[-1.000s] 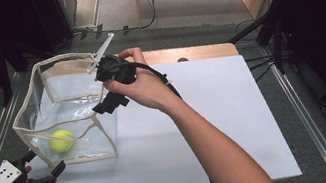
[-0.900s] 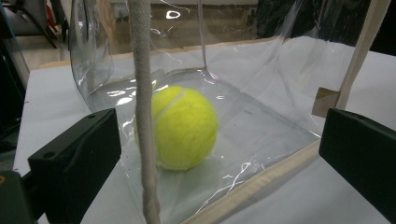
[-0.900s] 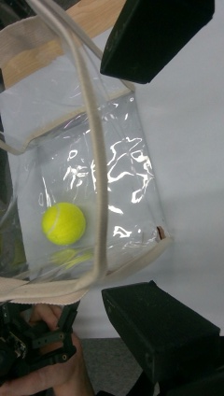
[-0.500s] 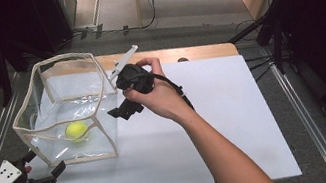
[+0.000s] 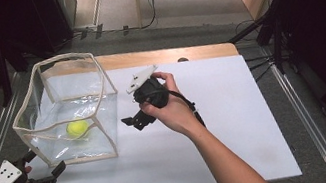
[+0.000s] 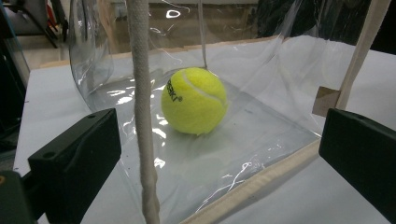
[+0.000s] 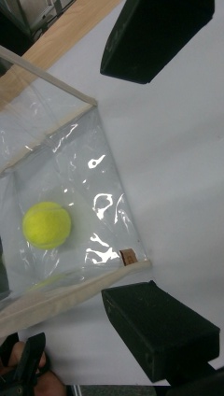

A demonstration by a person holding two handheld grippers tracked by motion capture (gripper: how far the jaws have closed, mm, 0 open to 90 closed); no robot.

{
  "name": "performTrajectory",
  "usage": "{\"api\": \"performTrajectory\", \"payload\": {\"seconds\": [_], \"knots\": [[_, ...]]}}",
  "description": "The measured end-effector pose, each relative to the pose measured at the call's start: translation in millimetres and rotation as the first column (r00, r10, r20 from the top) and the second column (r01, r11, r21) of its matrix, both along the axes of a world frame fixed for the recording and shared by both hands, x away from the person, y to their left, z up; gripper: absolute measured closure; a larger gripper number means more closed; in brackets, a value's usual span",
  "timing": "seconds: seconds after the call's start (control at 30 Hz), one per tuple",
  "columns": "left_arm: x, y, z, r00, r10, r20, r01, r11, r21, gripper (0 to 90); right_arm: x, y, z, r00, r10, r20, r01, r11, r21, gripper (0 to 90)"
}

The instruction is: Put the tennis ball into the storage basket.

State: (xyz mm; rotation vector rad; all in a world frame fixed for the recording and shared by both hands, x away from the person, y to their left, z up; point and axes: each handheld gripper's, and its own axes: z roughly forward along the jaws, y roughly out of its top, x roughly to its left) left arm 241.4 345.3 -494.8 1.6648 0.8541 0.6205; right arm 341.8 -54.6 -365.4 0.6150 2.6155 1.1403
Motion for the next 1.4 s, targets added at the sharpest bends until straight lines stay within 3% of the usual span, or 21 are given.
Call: {"api": "performTrajectory", "payload": {"seconds": [0.43, 0.83, 1.17, 1.4], "knots": [[-0.4, 0.0, 0.0, 1.0, 0.005, -0.001, -0.005, 1.0, 0.003, 0.0, -12.0, -27.1, -38.0, 0.9986, -0.052, -0.005, 0.053, 0.996, 0.069, 0.0], [-0.7, -0.3, 0.0, 1.0, 0.004, 0.001, -0.004, 1.0, 0.006, 0.0, -26.2, -62.0, -66.1, 0.9931, -0.117, 0.0, 0.116, 0.982, 0.148, 0.0], [-0.8, -0.5, -0.3, 1.0, 0.003, 0.003, -0.003, 1.0, 0.006, 0.0, -37.4, -90.6, -86.4, 0.9846, -0.175, -0.006, 0.173, 0.97, 0.169, 0.0], [-0.8, -0.7, -0.2, 1.0, 0.003, 0.003, -0.003, 1.0, 0.006, 0.0, -46.9, -114.4, -95.0, 0.9732, -0.23, -0.014, 0.228, 0.956, 0.183, 0.0]]}}
